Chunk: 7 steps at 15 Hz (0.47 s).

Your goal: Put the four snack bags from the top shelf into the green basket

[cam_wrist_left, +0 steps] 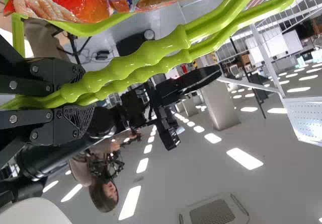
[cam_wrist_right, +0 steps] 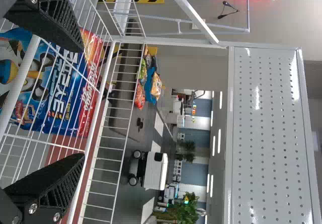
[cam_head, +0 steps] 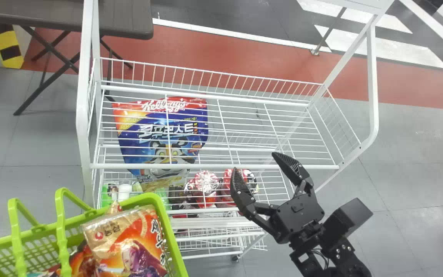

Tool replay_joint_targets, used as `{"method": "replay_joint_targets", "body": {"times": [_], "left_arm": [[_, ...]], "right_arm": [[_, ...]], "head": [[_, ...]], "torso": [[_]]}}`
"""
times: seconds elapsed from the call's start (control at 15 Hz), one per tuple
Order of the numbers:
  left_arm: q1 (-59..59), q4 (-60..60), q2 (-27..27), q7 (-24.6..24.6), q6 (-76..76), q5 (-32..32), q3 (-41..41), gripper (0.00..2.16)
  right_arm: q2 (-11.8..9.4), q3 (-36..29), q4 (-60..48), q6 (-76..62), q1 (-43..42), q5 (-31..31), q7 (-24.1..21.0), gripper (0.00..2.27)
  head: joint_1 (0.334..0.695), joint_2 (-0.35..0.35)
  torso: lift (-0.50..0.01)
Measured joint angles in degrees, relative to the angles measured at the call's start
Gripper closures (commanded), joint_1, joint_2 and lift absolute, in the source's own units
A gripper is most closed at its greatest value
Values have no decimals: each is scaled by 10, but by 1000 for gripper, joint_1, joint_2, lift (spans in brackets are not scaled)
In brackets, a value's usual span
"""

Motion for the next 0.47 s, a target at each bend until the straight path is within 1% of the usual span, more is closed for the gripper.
{"method": "replay_joint_targets", "body": {"times": [0.27, 0.47], "left_arm": [[-4, 7, 1, 0, 0, -7, -2, 2145], [-7, 13, 2, 0, 0, -9, -1, 2145]], "right_arm": [[0, 13, 2, 2, 2, 11, -11, 66], [0, 25, 1, 2, 2, 18, -15, 70]], "head": [[695, -343], [695, -315]], "torso": [[0], [0]]}}
